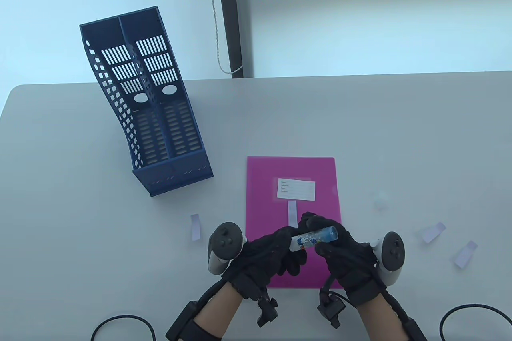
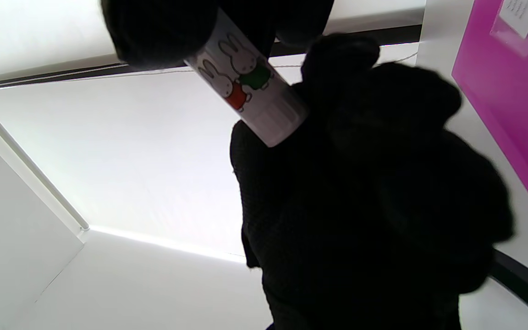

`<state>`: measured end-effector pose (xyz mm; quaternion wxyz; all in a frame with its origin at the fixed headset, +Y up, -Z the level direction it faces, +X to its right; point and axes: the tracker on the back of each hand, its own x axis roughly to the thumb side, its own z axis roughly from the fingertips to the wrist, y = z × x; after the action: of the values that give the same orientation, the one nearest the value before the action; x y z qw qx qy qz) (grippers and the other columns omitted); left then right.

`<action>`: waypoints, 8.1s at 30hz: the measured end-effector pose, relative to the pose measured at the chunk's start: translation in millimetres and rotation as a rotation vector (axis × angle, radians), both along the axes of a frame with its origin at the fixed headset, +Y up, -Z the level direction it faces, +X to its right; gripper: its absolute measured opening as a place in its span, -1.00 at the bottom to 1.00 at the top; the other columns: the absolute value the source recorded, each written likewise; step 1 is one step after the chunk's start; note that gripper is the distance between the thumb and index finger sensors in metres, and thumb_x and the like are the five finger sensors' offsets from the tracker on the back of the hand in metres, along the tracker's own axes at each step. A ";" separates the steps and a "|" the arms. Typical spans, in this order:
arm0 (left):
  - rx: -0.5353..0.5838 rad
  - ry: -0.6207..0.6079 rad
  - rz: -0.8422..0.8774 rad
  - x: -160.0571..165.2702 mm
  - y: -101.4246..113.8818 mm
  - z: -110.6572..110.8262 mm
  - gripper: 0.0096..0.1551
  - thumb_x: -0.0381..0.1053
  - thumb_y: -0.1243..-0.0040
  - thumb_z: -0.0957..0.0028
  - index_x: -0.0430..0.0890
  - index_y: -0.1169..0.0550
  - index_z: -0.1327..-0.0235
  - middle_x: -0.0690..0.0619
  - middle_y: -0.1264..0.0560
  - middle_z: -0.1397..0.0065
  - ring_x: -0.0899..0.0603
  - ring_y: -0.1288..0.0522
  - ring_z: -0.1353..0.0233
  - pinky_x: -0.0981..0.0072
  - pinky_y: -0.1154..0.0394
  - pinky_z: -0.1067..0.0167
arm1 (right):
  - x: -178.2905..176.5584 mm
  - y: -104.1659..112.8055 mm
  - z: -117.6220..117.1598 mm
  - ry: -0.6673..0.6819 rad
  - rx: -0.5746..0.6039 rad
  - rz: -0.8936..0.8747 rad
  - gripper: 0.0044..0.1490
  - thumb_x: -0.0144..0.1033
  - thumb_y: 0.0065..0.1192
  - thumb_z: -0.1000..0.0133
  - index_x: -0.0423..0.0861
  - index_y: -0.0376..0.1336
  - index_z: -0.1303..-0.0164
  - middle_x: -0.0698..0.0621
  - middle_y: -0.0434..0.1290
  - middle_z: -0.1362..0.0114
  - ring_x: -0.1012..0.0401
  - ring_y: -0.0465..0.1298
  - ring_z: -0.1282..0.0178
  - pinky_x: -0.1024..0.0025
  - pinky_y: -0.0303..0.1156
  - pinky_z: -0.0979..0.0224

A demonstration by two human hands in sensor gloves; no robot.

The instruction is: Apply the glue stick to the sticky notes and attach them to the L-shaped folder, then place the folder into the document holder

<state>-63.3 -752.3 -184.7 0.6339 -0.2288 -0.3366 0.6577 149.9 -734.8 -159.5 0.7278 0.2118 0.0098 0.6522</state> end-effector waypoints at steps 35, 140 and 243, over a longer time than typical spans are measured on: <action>0.260 0.259 -0.148 -7.6 12.6 0.6 -0.22 0.27 -0.04 -0.24 -0.25 -0.31 -0.49 -0.19 -0.56 -0.27 -0.13 -0.66 -0.06 0.25 -0.58 0.13 | 6.4 0.1 -1.3 -0.061 -0.005 -0.011 -0.29 -0.02 0.23 -0.17 0.15 0.13 -0.56 0.10 0.40 -0.59 0.09 0.14 -0.77 -0.31 -0.03 -0.60; 0.920 0.239 -1.672 -150.5 21.1 2.2 -0.16 0.29 -0.15 -0.13 -0.20 -0.27 -0.49 -0.23 -0.42 -0.43 -0.16 -0.59 -0.20 0.20 -0.55 0.08 | 68.4 4.1 33.2 -0.320 0.050 0.848 -0.26 -0.05 -0.15 -0.44 -0.14 -0.27 -0.63 -0.11 0.49 -0.15 0.18 0.53 0.15 0.28 0.49 0.04; 0.374 0.033 -1.198 -18.7 -6.0 -50.0 -0.65 0.02 -0.20 -0.24 -0.22 -0.61 -0.02 -0.10 -0.64 0.18 -0.01 -0.65 0.28 0.29 -0.56 0.28 | -113.2 29.3 0.6 -0.144 0.509 1.634 -0.35 -0.05 0.17 -0.26 -0.18 0.29 -0.46 -0.13 0.56 0.15 0.30 0.48 0.38 0.41 0.49 0.20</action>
<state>-81.9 -758.4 -234.7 0.9269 -0.2526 -0.2494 0.1216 36.8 -705.5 -158.9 -0.0412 0.2530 -0.0335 0.9660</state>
